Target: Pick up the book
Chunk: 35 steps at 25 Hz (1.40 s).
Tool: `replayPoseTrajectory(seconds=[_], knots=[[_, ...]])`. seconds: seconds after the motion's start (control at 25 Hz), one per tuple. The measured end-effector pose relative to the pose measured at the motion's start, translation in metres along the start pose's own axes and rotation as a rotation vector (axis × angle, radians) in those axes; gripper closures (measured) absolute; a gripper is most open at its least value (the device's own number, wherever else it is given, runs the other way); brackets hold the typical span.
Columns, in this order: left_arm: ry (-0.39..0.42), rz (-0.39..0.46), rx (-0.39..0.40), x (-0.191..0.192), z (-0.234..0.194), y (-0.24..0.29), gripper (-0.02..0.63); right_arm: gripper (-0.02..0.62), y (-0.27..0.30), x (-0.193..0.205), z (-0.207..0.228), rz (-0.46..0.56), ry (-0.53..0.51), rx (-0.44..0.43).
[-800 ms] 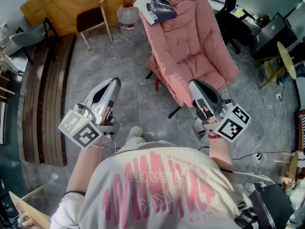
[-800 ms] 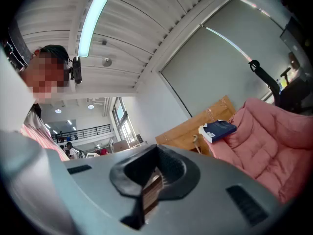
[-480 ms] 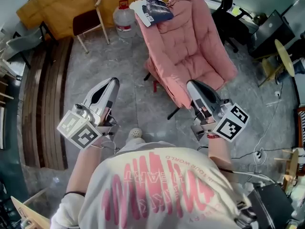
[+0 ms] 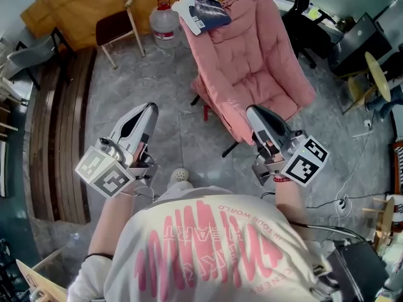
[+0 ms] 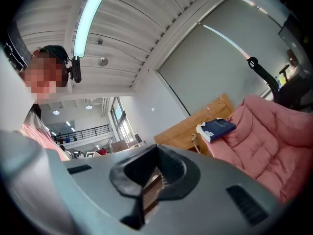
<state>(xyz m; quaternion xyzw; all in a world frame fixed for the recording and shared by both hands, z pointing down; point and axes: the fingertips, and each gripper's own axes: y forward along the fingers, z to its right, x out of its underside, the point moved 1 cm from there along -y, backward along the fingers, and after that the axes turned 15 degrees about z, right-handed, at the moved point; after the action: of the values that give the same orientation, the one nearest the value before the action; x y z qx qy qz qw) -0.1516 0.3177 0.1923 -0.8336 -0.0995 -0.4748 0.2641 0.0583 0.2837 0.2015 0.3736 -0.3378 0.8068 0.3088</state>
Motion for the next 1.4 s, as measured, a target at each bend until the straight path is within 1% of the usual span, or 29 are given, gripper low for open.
replayPoseTrajectory(seconds=[0.2, 0.56, 0.8, 1.04, 1.4], knots=[[-0.006, -0.003, 0.008, -0.004, -0.012, 0.007, 0.597, 0.588, 0.009, 0.002, 0.006, 0.005, 0.005, 0.015], [-0.018, -0.022, 0.053, -0.018, -0.042, 0.030, 0.597, 0.588, 0.041, 0.001, 0.016, 0.032, -0.002, 0.056], [-0.025, -0.040, 0.073, -0.029, -0.074, 0.047, 0.597, 0.588, 0.072, 0.005, 0.024, 0.047, -0.006, 0.076], [-0.042, -0.070, 0.112, -0.043, -0.114, 0.074, 0.597, 0.588, 0.115, 0.011, 0.042, 0.057, 0.001, 0.125], [-0.021, -0.072, 0.136, -0.041, -0.118, 0.073, 0.597, 0.588, 0.113, 0.020, 0.044, 0.057, -0.015, 0.133]])
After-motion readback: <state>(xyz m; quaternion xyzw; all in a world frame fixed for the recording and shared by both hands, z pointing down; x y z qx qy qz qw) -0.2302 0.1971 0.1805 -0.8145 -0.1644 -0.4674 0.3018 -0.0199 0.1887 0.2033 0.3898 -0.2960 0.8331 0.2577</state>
